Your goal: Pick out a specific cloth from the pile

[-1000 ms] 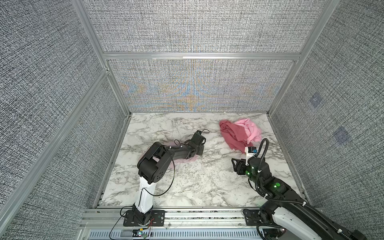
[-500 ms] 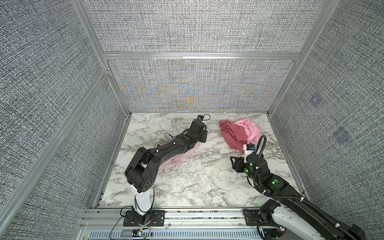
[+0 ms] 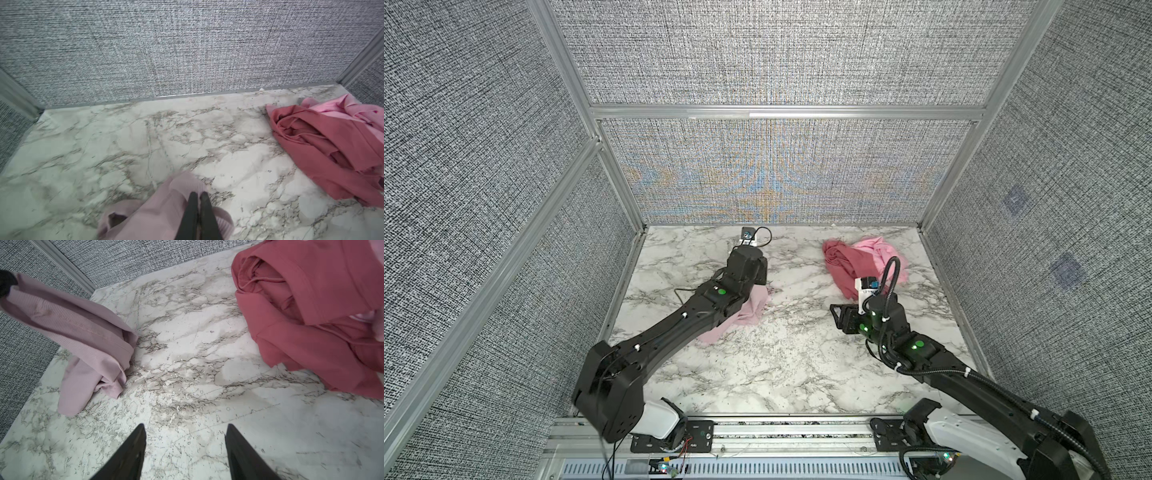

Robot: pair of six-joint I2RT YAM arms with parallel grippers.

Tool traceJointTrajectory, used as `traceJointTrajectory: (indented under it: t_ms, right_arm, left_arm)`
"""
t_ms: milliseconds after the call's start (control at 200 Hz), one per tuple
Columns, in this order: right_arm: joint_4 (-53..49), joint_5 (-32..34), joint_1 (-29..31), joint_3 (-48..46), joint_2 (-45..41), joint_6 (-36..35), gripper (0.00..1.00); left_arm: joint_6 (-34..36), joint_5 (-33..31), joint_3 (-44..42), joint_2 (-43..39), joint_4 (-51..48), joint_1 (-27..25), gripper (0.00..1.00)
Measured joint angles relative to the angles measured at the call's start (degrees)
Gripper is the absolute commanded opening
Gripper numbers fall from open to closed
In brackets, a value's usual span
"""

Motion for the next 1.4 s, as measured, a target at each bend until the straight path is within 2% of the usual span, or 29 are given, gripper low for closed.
traceJointTrajectory:
  t_ms: [320, 686, 1001, 1286, 1361, 1401]
  right_arm:
    - [4.96, -6.21, 0.11, 6.12, 8.92, -1.27, 0.62]
    - [9.77, -11.72, 0.22, 8.94, 16.70, -1.60, 0.62]
    - [11.37, -14.36, 0.22, 10.78, 19.93, -2.03, 0.62]
    - [11.43, -14.78, 0.22, 10.78, 20.11, -2.21, 0.62]
    - [11.45, -14.73, 0.22, 10.78, 19.85, -2.21, 0.62]
    - [11.45, -14.75, 0.22, 10.78, 19.74, -2.21, 0.62]
  left_arm:
    - [-4.24, -3.50, -13.11, -16.94, -1.33, 4.85, 0.00]
    - [-7.26, -5.95, -23.85, -22.84, -5.62, 11.61, 0.00]
    - [-10.64, -5.99, -30.14, -20.57, -5.66, 15.61, 0.00]
    - [-13.05, -3.69, -31.54, -15.78, -4.66, 18.21, 0.00]
    - [-13.29, -2.47, -31.04, -14.05, -4.74, 18.62, 0.38]
    - [-13.44, -1.68, -30.51, -13.38, -4.90, 18.75, 0.45]
